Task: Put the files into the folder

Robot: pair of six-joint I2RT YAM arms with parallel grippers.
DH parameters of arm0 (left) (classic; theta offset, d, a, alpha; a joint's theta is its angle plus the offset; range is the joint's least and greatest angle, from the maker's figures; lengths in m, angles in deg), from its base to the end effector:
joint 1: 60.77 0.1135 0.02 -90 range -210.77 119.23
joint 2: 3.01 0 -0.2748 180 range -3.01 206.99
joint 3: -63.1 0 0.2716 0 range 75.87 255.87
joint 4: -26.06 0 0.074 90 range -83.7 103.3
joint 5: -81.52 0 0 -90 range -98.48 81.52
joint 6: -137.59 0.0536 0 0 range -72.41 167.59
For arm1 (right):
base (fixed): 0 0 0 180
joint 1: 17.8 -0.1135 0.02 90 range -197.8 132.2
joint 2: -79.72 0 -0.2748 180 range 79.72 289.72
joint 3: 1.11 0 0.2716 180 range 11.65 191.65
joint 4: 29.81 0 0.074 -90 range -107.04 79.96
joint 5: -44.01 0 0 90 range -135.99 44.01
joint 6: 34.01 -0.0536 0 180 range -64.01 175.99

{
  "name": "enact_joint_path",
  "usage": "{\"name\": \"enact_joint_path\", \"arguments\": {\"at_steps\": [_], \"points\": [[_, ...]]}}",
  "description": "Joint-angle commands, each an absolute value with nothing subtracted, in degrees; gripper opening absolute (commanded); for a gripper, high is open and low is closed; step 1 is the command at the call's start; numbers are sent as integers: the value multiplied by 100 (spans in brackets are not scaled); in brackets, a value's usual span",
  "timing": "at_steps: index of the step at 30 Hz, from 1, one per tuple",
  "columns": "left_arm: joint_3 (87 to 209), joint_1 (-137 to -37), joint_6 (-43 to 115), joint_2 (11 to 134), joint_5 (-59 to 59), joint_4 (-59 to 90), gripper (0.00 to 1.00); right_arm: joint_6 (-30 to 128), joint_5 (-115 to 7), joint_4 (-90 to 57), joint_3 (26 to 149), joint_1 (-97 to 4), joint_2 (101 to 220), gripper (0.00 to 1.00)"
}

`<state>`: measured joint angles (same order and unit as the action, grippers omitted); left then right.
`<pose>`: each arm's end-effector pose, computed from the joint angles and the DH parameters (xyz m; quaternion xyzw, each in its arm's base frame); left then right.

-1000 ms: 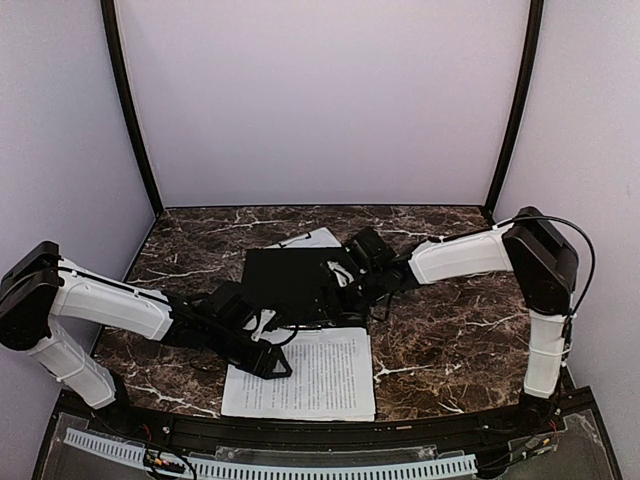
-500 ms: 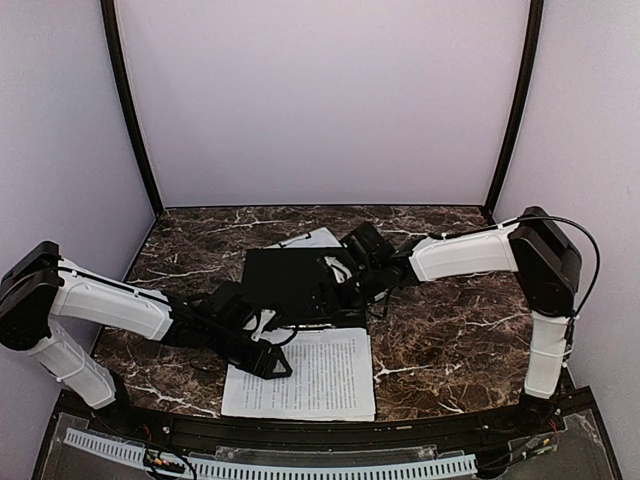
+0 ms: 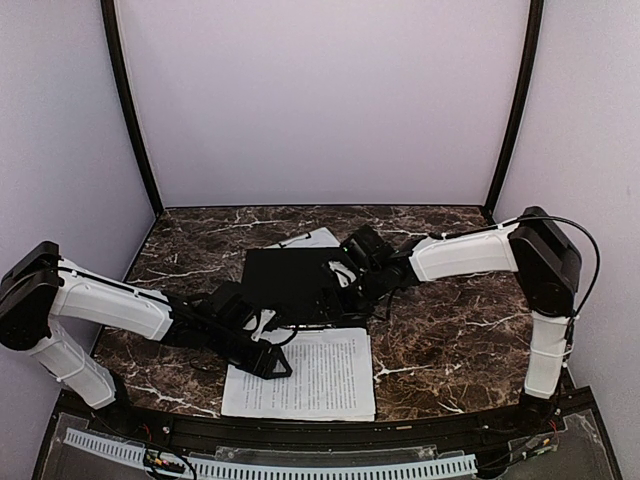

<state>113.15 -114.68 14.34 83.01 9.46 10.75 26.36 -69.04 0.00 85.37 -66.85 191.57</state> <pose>0.1627 -0.2513 0.1306 0.2180 0.9075 -0.3323 0.1358 0.2713 0.3446 0.1509 -0.2166 0.9115 0.3333 0.1059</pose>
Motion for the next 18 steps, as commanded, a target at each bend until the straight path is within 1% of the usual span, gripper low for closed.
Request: {"name": "enact_joint_path", "arguments": {"at_steps": [1,18], "points": [[11094,-11509,1420,8317,776,748,61,2676,-6968,-9,8512,-6658,19230,88],[11107,-11503,1415,8302,787,749,61,2667,-7083,-135,8417,-6666,19449,87]]}}
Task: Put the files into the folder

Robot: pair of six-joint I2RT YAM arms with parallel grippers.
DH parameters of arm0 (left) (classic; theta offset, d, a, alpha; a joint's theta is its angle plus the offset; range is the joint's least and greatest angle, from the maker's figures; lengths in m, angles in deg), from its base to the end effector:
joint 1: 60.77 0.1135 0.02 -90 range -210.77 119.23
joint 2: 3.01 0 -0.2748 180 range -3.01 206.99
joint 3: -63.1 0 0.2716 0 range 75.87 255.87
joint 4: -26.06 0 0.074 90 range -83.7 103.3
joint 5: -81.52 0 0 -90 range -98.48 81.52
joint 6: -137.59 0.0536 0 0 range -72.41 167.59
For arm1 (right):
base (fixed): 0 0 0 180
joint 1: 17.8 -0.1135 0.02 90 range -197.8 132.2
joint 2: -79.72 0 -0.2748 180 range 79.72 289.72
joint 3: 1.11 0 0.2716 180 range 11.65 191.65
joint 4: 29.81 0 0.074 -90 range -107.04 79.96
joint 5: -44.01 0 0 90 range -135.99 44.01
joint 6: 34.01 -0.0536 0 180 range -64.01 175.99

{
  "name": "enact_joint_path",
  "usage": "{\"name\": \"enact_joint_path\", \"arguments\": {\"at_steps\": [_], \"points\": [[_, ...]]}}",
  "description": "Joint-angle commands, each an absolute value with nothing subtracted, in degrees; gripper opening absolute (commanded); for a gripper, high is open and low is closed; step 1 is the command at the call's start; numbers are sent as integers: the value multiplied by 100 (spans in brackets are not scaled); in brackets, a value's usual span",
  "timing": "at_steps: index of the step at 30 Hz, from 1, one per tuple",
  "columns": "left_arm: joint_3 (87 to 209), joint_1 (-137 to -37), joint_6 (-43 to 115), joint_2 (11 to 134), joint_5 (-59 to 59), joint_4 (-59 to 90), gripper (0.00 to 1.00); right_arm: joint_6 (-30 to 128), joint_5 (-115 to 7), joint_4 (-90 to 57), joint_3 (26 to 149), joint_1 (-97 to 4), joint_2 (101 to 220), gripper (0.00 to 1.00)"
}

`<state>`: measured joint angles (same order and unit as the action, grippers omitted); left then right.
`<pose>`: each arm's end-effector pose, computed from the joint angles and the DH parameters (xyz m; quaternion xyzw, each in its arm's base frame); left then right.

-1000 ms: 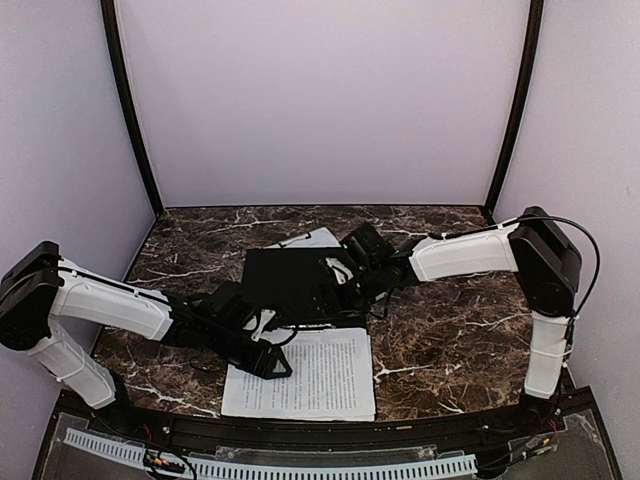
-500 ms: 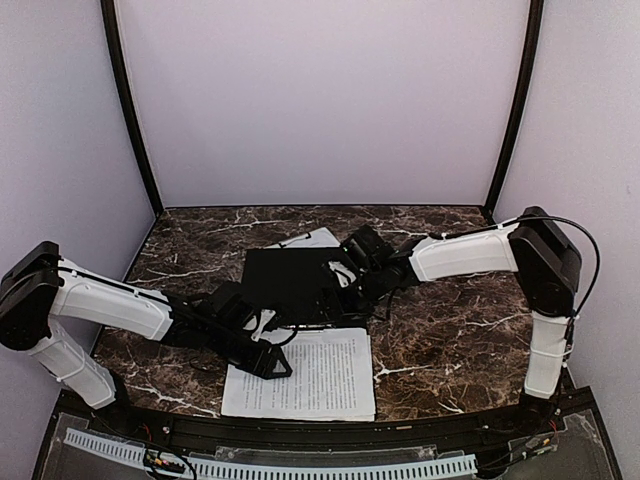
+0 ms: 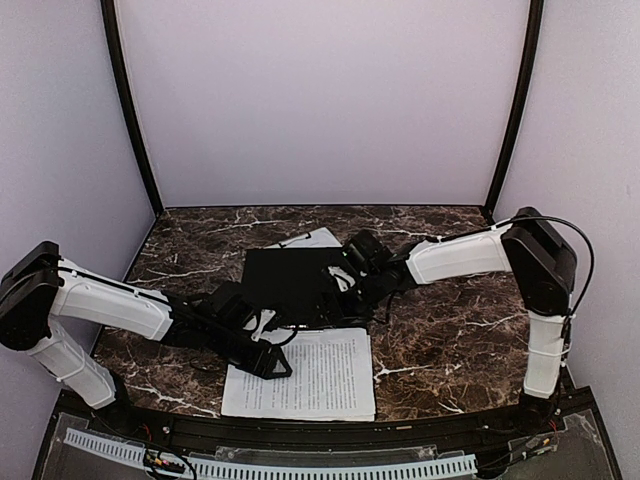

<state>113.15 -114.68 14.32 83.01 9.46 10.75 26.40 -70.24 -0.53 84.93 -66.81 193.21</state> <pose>0.1627 -0.2513 0.1306 0.2178 0.9076 -0.3323 0.1357 0.2707 0.3450 0.1376 -0.2173 0.9132 0.3330 0.0891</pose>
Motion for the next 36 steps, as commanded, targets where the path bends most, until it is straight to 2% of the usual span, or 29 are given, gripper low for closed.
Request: {"name": "enact_joint_path", "arguments": {"at_steps": [1,36], "points": [[11105,-11501,1413,8303,787,749,61,2671,-7097,-139,8409,-6672,19449,87],[11077,-11504,1411,8301,786,739,61,2647,-7424,-228,8592,-6700,19056,86]]}}
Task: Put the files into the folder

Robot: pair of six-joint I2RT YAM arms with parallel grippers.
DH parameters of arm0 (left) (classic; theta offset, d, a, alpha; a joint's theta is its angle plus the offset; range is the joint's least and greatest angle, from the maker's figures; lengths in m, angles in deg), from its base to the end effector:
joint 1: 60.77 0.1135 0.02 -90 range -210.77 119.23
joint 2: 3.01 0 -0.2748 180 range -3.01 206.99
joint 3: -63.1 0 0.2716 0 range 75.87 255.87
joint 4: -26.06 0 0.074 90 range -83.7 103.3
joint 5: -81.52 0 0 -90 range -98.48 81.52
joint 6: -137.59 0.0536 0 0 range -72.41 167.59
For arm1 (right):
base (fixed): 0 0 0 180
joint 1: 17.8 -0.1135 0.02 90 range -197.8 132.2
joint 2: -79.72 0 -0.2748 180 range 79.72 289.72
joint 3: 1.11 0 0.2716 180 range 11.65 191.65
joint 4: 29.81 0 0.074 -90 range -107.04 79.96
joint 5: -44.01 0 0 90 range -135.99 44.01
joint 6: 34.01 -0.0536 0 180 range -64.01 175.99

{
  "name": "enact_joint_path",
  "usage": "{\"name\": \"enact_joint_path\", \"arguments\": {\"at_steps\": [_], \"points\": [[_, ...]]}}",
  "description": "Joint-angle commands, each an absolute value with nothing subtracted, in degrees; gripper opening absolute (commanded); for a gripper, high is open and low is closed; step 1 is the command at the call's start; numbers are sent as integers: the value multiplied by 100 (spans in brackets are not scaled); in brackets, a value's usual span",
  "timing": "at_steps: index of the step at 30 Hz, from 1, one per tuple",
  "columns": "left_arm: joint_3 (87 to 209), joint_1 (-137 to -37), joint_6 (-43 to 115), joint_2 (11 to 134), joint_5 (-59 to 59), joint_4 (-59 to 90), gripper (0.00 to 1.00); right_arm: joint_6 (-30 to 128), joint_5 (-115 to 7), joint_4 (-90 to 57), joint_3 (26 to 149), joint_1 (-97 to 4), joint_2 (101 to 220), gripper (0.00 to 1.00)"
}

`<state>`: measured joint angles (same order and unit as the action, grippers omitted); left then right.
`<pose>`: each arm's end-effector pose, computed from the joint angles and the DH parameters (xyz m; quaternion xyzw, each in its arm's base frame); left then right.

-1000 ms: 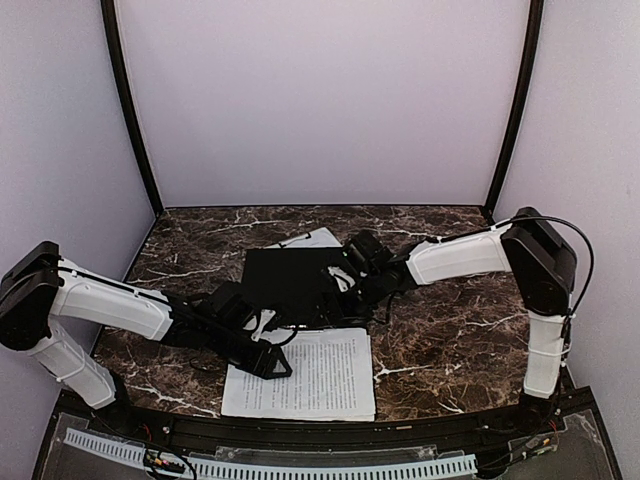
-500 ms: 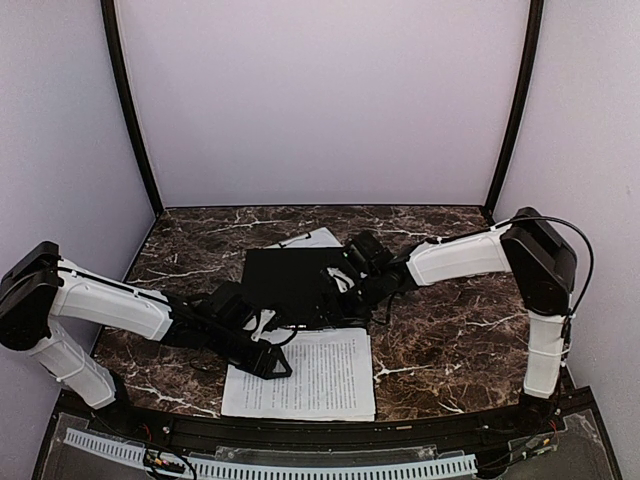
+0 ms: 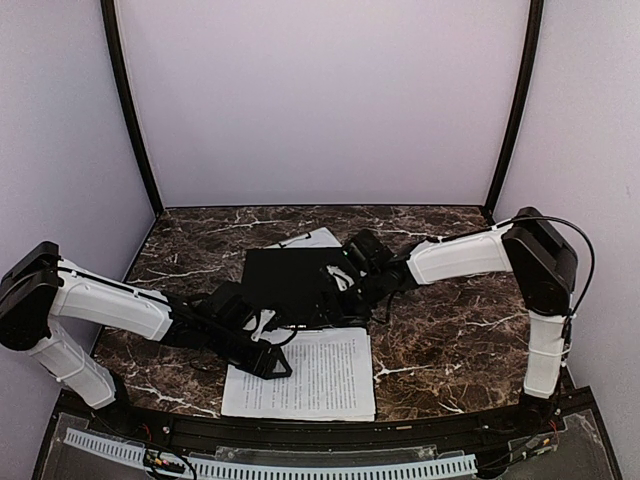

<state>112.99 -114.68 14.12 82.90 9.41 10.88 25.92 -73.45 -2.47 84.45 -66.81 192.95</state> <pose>0.1625 -0.2508 0.1305 0.2161 0.9078 -0.3327 0.1360 0.2691 0.3473 0.1403 -0.2228 0.9021 0.3605 0.0811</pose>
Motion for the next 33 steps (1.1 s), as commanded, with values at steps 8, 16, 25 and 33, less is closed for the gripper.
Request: {"name": "enact_joint_path", "arguments": {"at_steps": [8,16,25,33], "points": [[11061,-11504,1394,8289,774,748,61,2679,-7421,-201,8641,-6721,18968,86],[11043,-11501,1368,8266,752,749,62,2672,-7485,-232,8718,-6788,18889,85],[11025,-11501,1354,8242,742,746,62,2663,-7033,-39,8676,-6749,18976,86],[11021,-11507,1359,8213,729,726,61,2638,-6974,182,8644,-6658,19170,87]]}}
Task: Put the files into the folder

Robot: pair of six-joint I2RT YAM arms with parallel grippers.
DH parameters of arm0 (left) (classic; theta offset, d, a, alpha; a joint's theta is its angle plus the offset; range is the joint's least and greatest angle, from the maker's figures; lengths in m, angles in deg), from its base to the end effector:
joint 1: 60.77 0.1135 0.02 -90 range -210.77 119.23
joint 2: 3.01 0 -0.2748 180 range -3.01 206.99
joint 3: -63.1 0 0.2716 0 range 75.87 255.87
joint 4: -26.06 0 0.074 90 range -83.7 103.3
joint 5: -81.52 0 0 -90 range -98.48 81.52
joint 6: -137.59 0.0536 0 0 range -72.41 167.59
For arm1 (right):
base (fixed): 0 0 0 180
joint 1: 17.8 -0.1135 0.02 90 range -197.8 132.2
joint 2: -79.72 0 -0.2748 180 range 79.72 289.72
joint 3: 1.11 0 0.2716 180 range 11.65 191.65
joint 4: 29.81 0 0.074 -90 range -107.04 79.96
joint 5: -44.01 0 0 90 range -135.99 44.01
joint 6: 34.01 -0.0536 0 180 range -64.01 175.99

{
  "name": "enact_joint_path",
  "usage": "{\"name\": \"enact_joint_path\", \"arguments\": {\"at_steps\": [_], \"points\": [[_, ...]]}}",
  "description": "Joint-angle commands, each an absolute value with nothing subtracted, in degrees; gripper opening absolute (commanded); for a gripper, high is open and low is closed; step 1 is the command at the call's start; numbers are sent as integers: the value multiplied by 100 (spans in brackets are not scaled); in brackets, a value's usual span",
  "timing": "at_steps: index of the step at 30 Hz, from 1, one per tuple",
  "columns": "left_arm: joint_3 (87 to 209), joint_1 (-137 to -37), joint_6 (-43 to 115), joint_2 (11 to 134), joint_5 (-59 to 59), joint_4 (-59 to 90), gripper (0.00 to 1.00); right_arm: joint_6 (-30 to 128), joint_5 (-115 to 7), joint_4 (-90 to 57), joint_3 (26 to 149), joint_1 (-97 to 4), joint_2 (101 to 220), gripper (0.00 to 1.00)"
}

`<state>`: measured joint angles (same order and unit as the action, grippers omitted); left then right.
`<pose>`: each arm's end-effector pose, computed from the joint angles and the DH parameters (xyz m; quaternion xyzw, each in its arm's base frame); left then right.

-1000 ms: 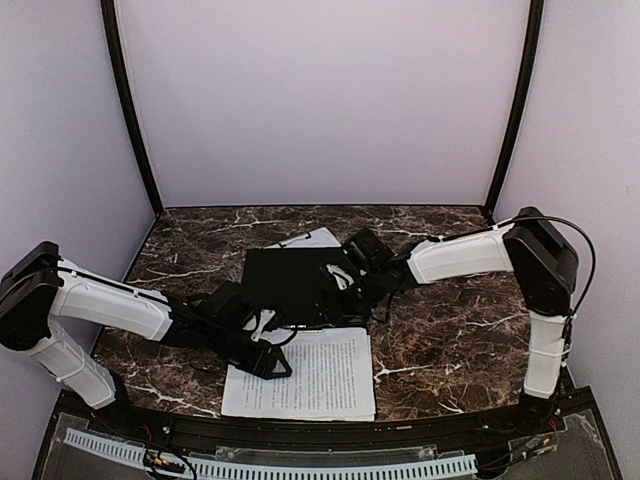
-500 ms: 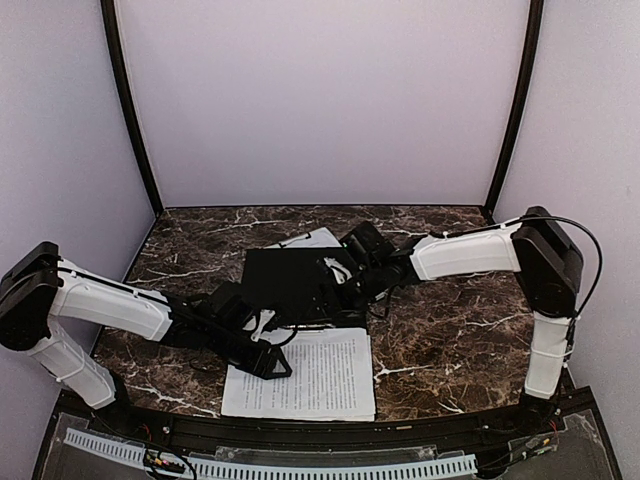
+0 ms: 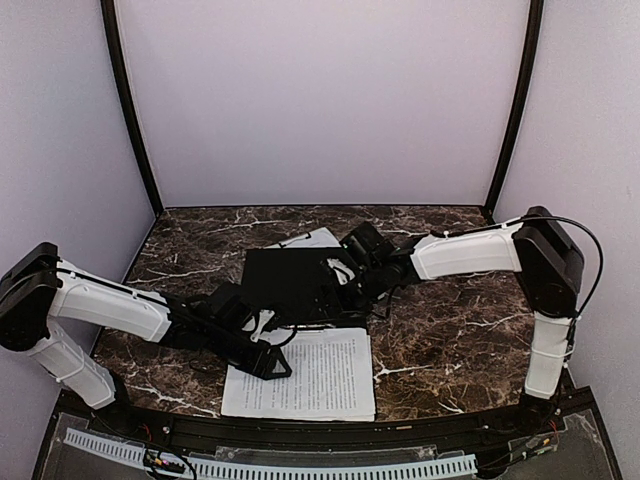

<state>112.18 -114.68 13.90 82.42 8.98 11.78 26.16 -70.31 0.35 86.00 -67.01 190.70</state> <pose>0.1615 -0.2489 0.1297 0.2137 0.9072 -0.3336 0.1414 0.2700 0.3467 0.1608 -0.2206 0.9056 0.3466 0.1053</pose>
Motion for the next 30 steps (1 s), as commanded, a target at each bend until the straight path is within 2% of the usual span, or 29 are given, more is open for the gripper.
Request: {"name": "enact_joint_path", "arguments": {"at_steps": [1,19,30], "points": [[11023,-11506,1359,8210,726,725,62,2612,-7025,169,8620,-6660,19180,87],[11015,-11502,1350,8189,708,702,61,2488,-7416,-67,8348,-6691,19354,85],[11032,-11506,1357,8216,717,710,61,2425,-7505,-264,8362,-6697,19068,75]]}}
